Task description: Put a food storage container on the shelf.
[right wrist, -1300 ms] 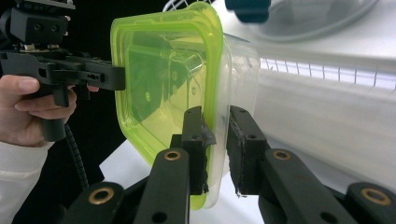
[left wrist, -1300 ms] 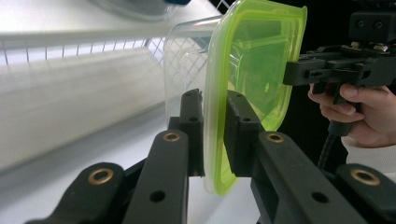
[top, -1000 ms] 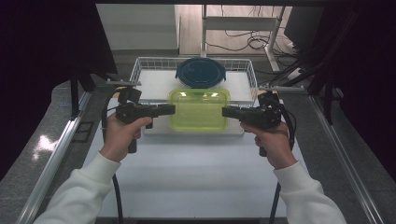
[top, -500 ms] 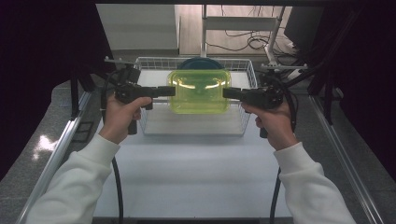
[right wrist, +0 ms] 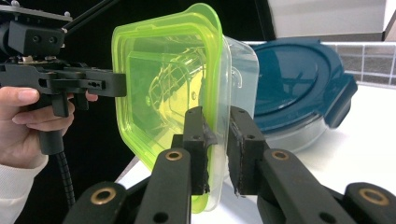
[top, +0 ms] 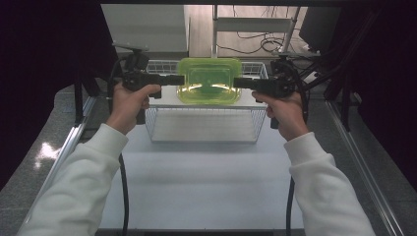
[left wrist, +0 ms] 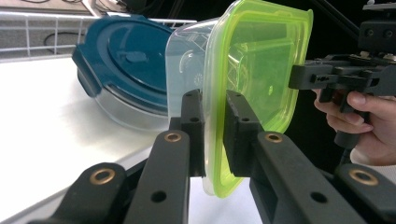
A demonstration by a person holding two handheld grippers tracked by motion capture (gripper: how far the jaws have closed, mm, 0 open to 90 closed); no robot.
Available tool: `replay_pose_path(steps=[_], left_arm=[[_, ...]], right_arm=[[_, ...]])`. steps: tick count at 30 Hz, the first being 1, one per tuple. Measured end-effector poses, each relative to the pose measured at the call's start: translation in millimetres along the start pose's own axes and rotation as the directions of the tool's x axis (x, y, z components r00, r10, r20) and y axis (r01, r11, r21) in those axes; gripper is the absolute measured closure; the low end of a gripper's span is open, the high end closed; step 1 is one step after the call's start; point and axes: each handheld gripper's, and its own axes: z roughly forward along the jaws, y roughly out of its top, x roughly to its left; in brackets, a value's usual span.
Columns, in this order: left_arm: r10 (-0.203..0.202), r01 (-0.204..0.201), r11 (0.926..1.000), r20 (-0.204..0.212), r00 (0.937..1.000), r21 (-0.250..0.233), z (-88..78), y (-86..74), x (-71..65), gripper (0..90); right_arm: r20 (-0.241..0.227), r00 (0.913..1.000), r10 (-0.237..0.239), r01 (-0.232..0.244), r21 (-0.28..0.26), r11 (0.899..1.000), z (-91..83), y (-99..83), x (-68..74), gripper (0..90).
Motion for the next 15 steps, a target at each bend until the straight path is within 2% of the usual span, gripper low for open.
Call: replay_pose_path(steps=[7,15], left_arm=[[-0.005,0.005,1.0000,-0.008,1.0000,-0.008,3.6,12.9,5.3,80.2],[-0.030,0.030,0.9995,-0.007,0.9995,-0.013,12.0,27.7,14.7,80.3]], right_arm=[[-0.002,0.9999,0.014,-0.014,-0.006,1.000,6.6,12.2,-7.0,77.5],[0.021,0.9991,0.038,-0.038,0.002,0.999,13.2,26.8,-14.5,77.9]])
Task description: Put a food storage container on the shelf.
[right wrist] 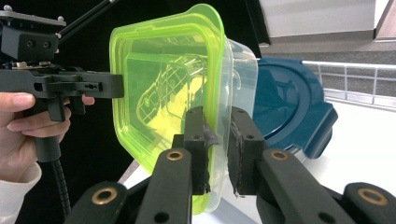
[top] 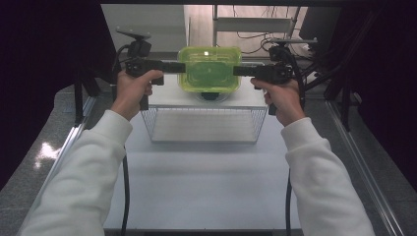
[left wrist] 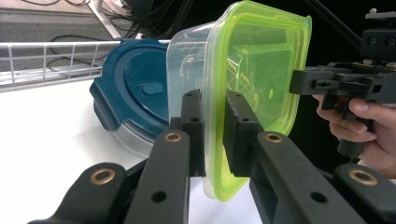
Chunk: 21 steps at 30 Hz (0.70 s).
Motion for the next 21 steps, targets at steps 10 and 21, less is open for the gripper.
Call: replay_pose_path(steps=[10,21], left_arm=[[-0.038,0.038,0.9993,0.001,0.9993,0.004,8.8,13.9,8.0,80.3],[-0.105,0.105,0.9942,-0.010,0.9944,0.023,16.6,17.7,14.3,80.3]], right_arm=[[0.014,0.9995,0.027,-0.027,0.011,1.000,5.2,14.7,-7.7,78.0],[0.029,0.9938,0.107,-0.108,0.035,0.993,11.6,19.1,-16.6,78.0]])
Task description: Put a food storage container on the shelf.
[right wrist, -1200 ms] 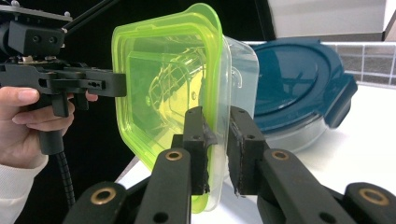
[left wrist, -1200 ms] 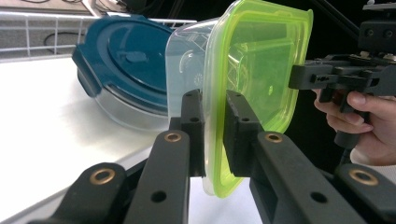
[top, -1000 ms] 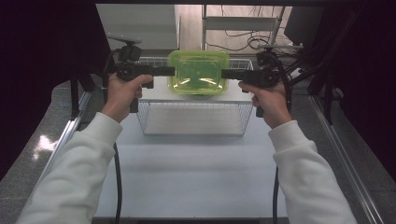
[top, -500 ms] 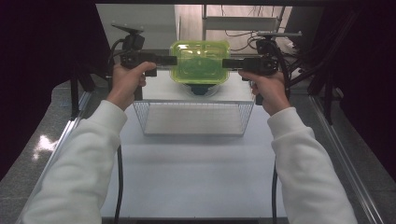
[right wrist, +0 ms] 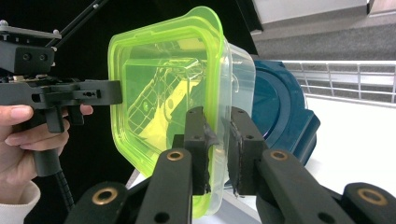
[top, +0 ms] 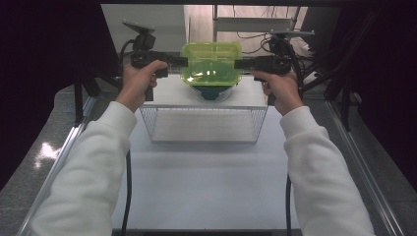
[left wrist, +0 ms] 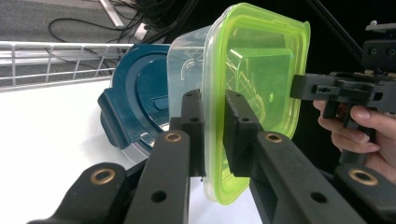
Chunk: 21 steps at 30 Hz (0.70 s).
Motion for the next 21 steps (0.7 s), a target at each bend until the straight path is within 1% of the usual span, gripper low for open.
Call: replay_pose_path(steps=[2,6,7,9,11,12,13,14,15,19,20,21], left_arm=[[0.003,-0.003,1.0000,0.001,1.0000,0.004,1.2,1.5,2.4,80.3],[-0.027,0.027,0.9994,-0.009,0.9996,0.021,8.1,4.7,8.6,80.3],[-0.038,0.039,0.9989,-0.011,0.9992,0.025,10.7,5.0,10.0,80.2],[-0.065,0.065,0.9978,-0.003,0.9979,0.014,14.2,6.4,13.5,80.1],[-0.097,0.097,0.9953,0.007,0.9953,0.010,16.7,8.5,17.7,79.9],[-0.106,0.106,0.9943,0.012,0.9943,0.009,17.7,9.2,19.7,79.7],[-0.127,0.126,0.9919,0.020,0.9918,0.007,19.3,10.2,22.9,79.5],[-0.137,0.137,0.9905,0.026,0.9902,0.006,20.2,10.6,24.8,79.1],[-0.155,0.155,0.9879,0.032,0.9874,0.002,21.9,11.1,27.5,78.7],[-0.197,0.198,0.9803,0.035,0.9797,-0.002,26.9,11.7,33.7,75.9],[-0.197,0.198,0.9803,0.034,0.9797,0.001,27.4,11.7,35.1,75.0],[-0.200,0.200,0.9798,0.031,0.9794,0.001,28.3,11.6,36.1,74.2]], right_arm=[[0.001,1.0000,0.007,-0.007,0.002,1.000,1.3,1.0,-0.4,78.0],[0.003,0.9986,0.052,-0.052,0.017,0.999,6.3,3.4,-7.2,78.0],[0.008,0.9982,0.060,-0.060,0.021,0.998,7.8,3.8,-9.5,78.0],[0.016,0.9967,0.079,-0.080,0.025,0.997,10.8,4.4,-14.3,77.4],[-0.003,0.9944,0.106,-0.106,0.018,0.994,13.1,5.4,-20.2,76.9],[-0.011,0.9927,0.120,-0.120,0.018,0.993,14.2,6.0,-22.4,76.5],[-0.016,0.9912,0.132,-0.131,0.016,0.991,15.3,6.4,-24.1,75.9],[-0.027,0.9882,0.151,-0.151,0.018,0.988,17.2,7.1,-27.0,75.2],[-0.028,0.9873,0.156,-0.156,0.018,0.988,18.7,7.5,-28.8,74.8],[-0.044,0.9775,0.206,-0.205,0.023,0.978,26.3,7.6,-37.9,71.9],[-0.051,0.9712,0.233,-0.232,0.023,0.973,28.4,7.4,-40.7,71.5],[-0.058,0.9675,0.246,-0.246,0.021,0.969,29.7,7.4,-42.7,70.9]])
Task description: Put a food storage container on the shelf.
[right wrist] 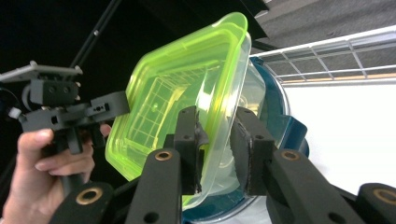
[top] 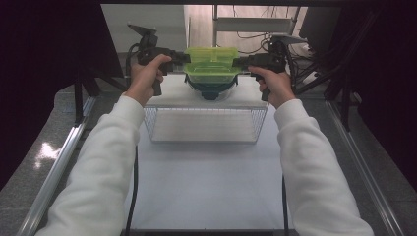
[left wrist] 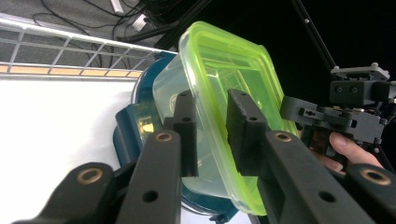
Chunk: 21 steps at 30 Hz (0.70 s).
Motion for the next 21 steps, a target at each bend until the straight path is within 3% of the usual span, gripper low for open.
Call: replay_pose_path(steps=[5,7,8,11,13,16,18,21], left_arm=[[0.034,-0.034,0.9993,-0.028,0.9990,-0.012,4.9,-2.1,1.1,68.3],[0.046,-0.047,0.9984,-0.038,0.9982,-0.031,5.3,-2.9,0.6,58.5],[0.052,-0.055,0.9975,-0.057,0.9970,-0.046,4.4,-3.3,-0.6,48.9],[0.102,-0.109,0.9909,-0.096,0.9902,-0.079,-2.5,-5.4,-5.7,35.7],[0.149,-0.159,0.9828,-0.103,0.9835,-0.095,-12.3,-9.8,-11.9,30.3],[0.215,-0.225,0.9695,-0.103,0.9711,-0.097,-28.6,-22.9,-20.4,28.0],[0.265,-0.275,0.9572,-0.112,0.9577,-0.089,-40.0,-35.7,-23.8,26.3],[0.323,-0.336,0.9388,-0.143,0.9355,-0.077,-56.4,-59.1,-26.5,24.8]], right_arm=[[-0.014,0.9995,0.026,-0.026,-0.008,1.000,2.1,-0.5,-2.3,68.5],[-0.026,0.9995,0.015,-0.016,-0.027,0.999,1.5,-1.1,0.0,55.1],[-0.020,0.9998,0.002,-0.003,-0.039,0.999,0.5,-1.5,1.8,48.4],[0.001,0.9992,-0.040,0.040,-0.094,0.995,-6.1,-2.9,7.4,36.8],[0.012,0.9968,-0.079,0.079,-0.118,0.990,-16.7,-5.2,13.2,33.4],[0.021,0.9866,-0.162,0.163,-0.133,0.978,-33.7,-13.5,19.4,31.5],[0.030,0.9754,-0.219,0.221,-0.133,0.966,-45.6,-22.7,22.0,31.1],[0.066,0.9485,-0.310,0.316,-0.128,0.940,-63.1,-41.8,23.1,30.7]])
